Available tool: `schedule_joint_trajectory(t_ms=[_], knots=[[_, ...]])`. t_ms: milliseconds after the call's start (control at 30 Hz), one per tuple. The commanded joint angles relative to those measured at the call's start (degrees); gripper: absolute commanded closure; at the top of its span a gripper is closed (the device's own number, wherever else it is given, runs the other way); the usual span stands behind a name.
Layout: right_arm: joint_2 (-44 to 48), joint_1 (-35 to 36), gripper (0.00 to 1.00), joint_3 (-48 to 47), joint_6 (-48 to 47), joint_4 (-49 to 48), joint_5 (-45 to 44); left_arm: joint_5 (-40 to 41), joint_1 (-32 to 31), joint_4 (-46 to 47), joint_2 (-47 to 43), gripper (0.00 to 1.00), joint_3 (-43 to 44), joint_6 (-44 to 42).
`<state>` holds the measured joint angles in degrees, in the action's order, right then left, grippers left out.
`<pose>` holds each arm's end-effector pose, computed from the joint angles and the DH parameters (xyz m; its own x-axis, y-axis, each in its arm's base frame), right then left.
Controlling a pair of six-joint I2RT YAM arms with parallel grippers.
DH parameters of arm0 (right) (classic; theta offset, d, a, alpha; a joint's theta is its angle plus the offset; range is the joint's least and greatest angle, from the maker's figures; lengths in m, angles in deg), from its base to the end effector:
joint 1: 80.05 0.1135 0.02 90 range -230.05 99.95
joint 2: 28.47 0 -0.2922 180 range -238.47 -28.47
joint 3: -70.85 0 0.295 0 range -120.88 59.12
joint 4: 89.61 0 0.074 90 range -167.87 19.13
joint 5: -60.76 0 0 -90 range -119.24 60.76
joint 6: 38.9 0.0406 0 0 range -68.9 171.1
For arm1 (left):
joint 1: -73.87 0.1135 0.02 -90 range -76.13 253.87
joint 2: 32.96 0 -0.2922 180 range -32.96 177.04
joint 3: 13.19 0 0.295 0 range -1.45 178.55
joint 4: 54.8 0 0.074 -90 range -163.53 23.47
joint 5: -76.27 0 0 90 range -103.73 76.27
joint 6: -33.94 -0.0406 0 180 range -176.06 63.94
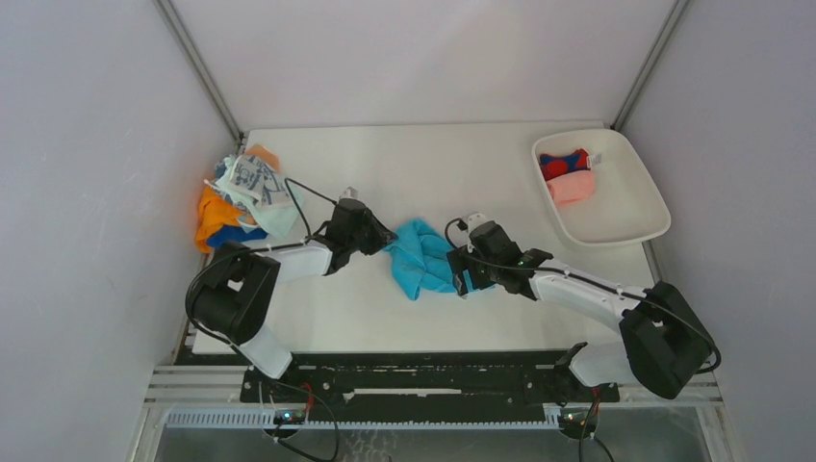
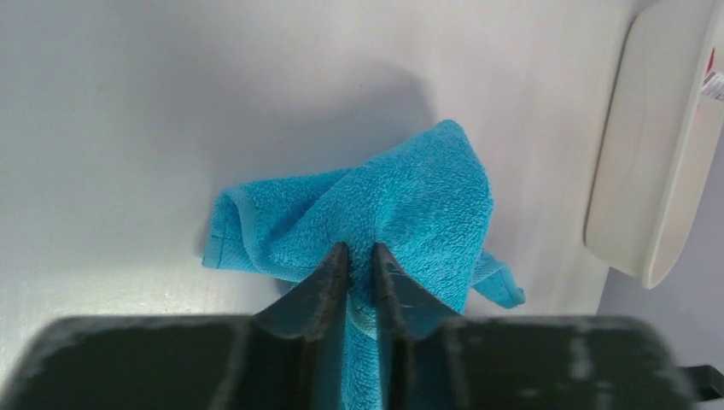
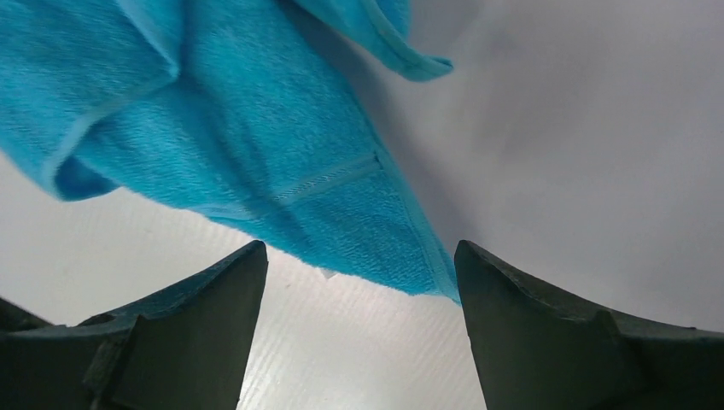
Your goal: Roll the towels
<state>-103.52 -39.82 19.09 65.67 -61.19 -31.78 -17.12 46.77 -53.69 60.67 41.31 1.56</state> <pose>0.2199 0.1837 0.1893 -0.7370 -0.2943 -0.6085 -0.4534 0.8829 0.1222 0.3172 -0.1650 0.1484 -0.7127 -0.5823 -0.3911 -0.1973 0.7015 -0.6848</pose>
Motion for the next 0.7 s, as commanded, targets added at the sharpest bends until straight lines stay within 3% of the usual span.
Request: schedule_joint_trajectory(t_ms=[0, 100, 200, 500, 667], knots=[[-3.0, -1.3, 0.21, -0.9, 2.2, 0.1, -1.0, 1.4, 0.4, 1.1, -2.6, 0.88, 1.6, -3.7], [-5.0, -2.3, 0.24, -0.8, 2.4, -0.2, 0.3, 1.5, 1.6, 2.1, -5.6, 0.99, -0.7, -4.6], [-6.5, -2.9, 0.32, -0.9, 2.5, -0.4, 0.9, 3.1, 2.8, 0.8, -10.0, 1.0, -2.9, -6.2], [-2.8, -7.8, 0.99, -5.8, 1.4, 3.2, -2.7, 15.4, 4.9, -15.2, -32.5, 1.0, -5.5, -15.8], [1.6, -15.9, 1.0, -13.8, 1.0, 7.7, -1.2, 23.5, 5.0, -25.5, -46.7, 1.0, -4.4, -21.2]])
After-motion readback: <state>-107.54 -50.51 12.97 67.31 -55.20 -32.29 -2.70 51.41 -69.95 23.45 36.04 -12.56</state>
